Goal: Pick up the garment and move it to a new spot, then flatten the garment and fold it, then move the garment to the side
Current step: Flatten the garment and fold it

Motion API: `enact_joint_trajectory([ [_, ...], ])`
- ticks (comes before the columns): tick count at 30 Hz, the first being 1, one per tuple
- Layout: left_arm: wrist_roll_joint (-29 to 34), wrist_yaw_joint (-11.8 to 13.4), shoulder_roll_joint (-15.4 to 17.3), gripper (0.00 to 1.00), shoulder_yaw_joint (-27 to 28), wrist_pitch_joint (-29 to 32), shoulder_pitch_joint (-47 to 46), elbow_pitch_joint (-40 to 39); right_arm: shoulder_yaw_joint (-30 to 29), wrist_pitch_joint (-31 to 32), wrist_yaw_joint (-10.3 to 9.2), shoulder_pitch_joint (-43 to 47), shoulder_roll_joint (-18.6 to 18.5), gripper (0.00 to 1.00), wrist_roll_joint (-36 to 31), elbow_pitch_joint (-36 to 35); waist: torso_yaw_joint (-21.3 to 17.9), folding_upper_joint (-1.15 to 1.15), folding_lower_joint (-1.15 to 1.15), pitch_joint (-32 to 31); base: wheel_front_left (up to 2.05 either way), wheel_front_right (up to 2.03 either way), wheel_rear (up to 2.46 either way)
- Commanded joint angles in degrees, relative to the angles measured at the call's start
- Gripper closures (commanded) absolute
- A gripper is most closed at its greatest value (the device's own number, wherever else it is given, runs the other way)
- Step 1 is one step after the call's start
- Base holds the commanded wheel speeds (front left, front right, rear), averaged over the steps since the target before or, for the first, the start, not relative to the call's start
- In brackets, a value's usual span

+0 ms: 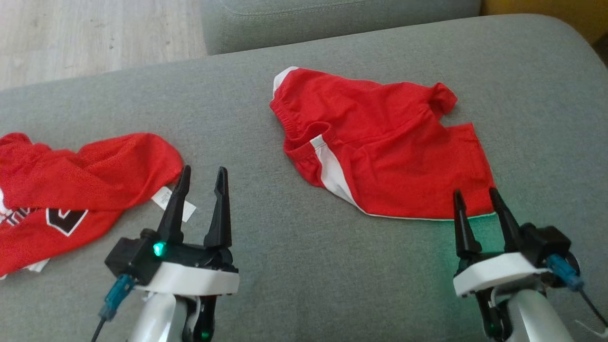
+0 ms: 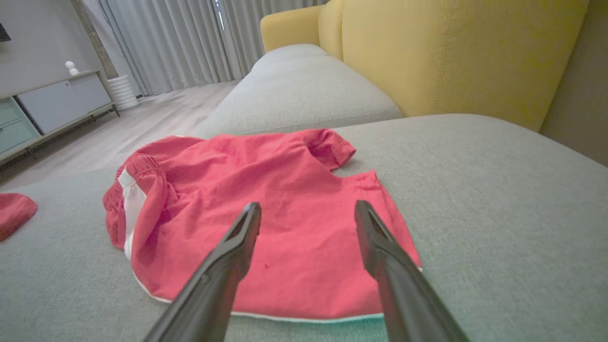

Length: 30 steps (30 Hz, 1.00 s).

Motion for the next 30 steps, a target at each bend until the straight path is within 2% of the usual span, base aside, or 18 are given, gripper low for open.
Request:
enact_joint_trajectory([
  [1,0.9,0.1,0.2,0.0,1.4,-0.5,-1.5,-1.8,1.5,-0.6,0.39,-2.3,0.0,0.0,0.0,-2.8,-0.4,0.0,0.01,0.2,0.0,0.0,0.0],
  [6,1.4,0.1,1.2,0.0,-0.1,-0.5,-2.6,-0.6,1.7,-0.6,0.39,-3.2,0.0,0.0,0.5,-4.0,-1.4,0.0,0.01,1.4,0.0,0.0,0.0],
  [11,0.9,0.1,4.2,0.0,-5.8,-0.1,-7.0,3.8,1.7,-0.6,0.39,-3.6,0.0,0.0,1.2,-4.8,-2.2,0.0,0.01,3.1,0.0,0.0,0.0],
  [16,-0.4,0.1,6.7,0.0,-14.6,6.8,-14.5,8.1,1.8,-0.6,0.39,-3.7,0.0,0.0,1.8,-5.0,-2.7,0.0,0.01,4.4,0.0,0.0,0.0],
  [17,-1.5,0.1,7.3,0.0,-18.0,9.9,-17.4,9.2,2.0,-0.6,0.39,-3.8,0.0,0.0,2.0,-5.2,-2.9,0.0,0.01,4.9,0.0,0.0,0.0],
  [21,-2.8,0.1,8.7,0.0,-23.2,15.0,-22.6,11.5,2.4,-0.6,0.39,-4.1,0.0,0.0,2.4,-5.4,-3.3,0.0,0.01,5.9,0.0,0.0,0.0],
  [30,-2.1,0.1,9.9,0.0,-26.7,18.2,-30.4,16.5,3.2,-0.6,0.39,-5.0,0.0,0.0,3.0,-5.9,-4.6,0.0,0.01,8.5,0.0,0.0,0.0],
])
